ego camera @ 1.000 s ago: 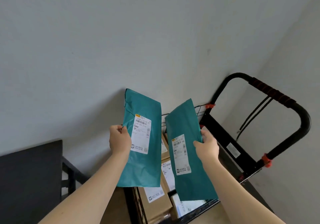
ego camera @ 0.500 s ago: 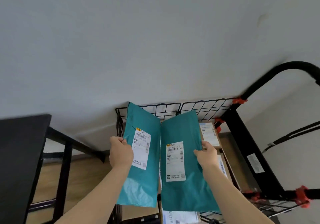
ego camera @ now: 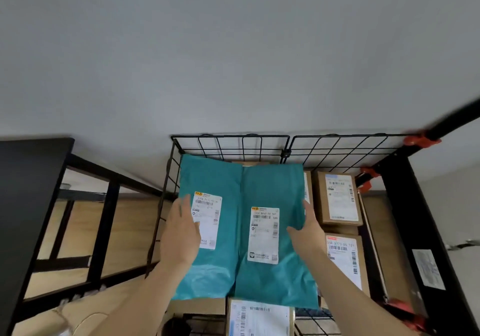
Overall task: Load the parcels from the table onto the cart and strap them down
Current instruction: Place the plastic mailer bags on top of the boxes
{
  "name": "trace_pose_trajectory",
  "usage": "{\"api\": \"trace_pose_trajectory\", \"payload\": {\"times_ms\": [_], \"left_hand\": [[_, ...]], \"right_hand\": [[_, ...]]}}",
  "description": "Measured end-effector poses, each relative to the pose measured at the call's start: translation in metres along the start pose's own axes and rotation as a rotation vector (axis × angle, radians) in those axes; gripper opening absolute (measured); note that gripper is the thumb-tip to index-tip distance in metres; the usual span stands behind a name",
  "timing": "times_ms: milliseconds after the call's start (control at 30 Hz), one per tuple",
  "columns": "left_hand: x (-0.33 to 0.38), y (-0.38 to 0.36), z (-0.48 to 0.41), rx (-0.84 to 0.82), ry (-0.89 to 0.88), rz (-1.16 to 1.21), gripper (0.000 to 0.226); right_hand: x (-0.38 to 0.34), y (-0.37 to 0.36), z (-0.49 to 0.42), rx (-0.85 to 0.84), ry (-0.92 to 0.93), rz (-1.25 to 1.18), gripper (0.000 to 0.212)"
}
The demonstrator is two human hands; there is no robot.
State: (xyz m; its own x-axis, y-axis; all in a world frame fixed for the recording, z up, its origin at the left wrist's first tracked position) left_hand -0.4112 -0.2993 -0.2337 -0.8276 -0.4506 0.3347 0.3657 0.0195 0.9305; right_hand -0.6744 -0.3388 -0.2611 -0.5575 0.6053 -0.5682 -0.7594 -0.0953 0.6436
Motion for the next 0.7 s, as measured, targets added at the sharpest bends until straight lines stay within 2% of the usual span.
{"api": "trace_pose_trajectory", "payload": {"times_ms": [33,100,200,300,467,700], "left_hand": [[-0.001,-0.005,0.003,-0.060,-0.094,-0.148,0.065],[-0.007,-0.016,0.006,-0.217,-0.148,-0.307,0.070],[-0.013,-0.030,0.009,-0.460,-0.081,-0.287,0.071],[-0.014,-0.038,0.011,-0.575,-0.105,-0.312,0.073],[-0.009,-0.033,0.011,-0.542,-0.181,-0.327,0.070],[0.004,-0.003,0.002,-0.455,-0.251,-0.255,0.060]], "right_hand": [[0.003,-0.002,-0.001,-0.010,0.070,0.090,0.079],[0.006,-0.006,-0.004,-0.040,0.187,0.249,0.082],[0.008,-0.015,-0.008,-0.137,0.237,0.403,0.073],[0.008,-0.020,-0.006,-0.192,0.254,0.491,0.069],[0.007,-0.019,-0.003,-0.137,0.275,0.591,0.067],[-0.029,-0.013,0.017,-0.063,0.335,0.541,0.061]]}}
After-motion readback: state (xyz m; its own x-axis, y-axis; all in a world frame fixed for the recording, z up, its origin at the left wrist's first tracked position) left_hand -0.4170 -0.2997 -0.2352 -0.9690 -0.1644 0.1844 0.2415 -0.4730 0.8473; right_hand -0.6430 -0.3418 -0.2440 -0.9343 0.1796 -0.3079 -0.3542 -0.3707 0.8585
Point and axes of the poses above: each hand's wrist, its own z-axis away from the middle knuckle, its own y-axis out of the back of the hand, x = y × z, the point moved 3 cm from there along -z, towards the middle knuckle, and after that the axes turned 10 degrees about x, right-handed, at the moved point
